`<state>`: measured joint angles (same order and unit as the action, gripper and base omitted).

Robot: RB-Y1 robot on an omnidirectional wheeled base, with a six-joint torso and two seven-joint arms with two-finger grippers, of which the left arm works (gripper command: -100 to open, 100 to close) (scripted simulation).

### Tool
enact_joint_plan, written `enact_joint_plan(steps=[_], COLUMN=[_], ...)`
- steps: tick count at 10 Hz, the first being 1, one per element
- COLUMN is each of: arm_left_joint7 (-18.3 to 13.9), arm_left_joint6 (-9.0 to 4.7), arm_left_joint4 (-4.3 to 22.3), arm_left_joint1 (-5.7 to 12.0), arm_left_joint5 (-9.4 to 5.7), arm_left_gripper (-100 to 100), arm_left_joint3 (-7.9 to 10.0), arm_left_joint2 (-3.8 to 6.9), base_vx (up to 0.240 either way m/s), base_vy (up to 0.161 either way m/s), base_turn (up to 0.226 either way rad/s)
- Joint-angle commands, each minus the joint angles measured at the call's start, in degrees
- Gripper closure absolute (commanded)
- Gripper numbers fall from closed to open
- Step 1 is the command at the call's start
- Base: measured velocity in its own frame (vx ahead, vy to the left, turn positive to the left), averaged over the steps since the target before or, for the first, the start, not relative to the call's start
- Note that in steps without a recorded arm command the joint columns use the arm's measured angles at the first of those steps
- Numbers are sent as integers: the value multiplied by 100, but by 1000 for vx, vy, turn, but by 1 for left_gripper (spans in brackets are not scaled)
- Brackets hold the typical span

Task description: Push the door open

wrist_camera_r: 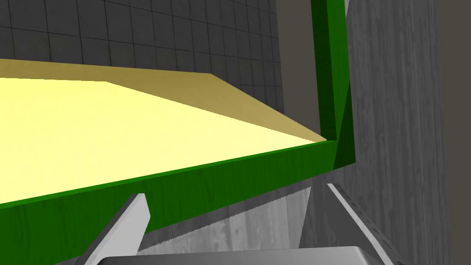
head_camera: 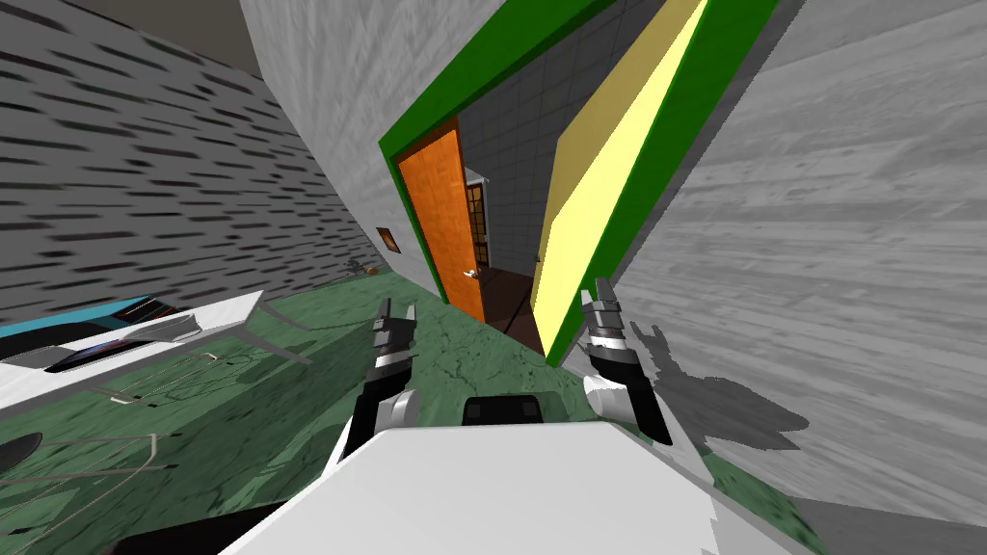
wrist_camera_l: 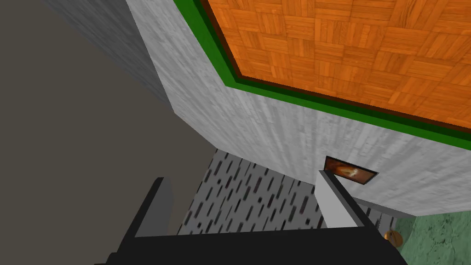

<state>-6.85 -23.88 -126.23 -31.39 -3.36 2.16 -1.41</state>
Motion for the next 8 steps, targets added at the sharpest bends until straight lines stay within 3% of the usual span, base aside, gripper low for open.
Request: enact_joint_plan(steps=[1, 8], arm_left_joint7=[-8, -44], arm_left_joint6=[-51, -273], arm_left_joint4=[206, 1102], arm_left_joint1=[94, 504], arm_left_joint5=[25, 135], arm_left_gripper=[-100, -100], arm_left_joint3=[-49, -264], arm_left_joint2=[68, 287], base_vx=[124, 93], base_vy=[-80, 78], base_turn=[-18, -18])
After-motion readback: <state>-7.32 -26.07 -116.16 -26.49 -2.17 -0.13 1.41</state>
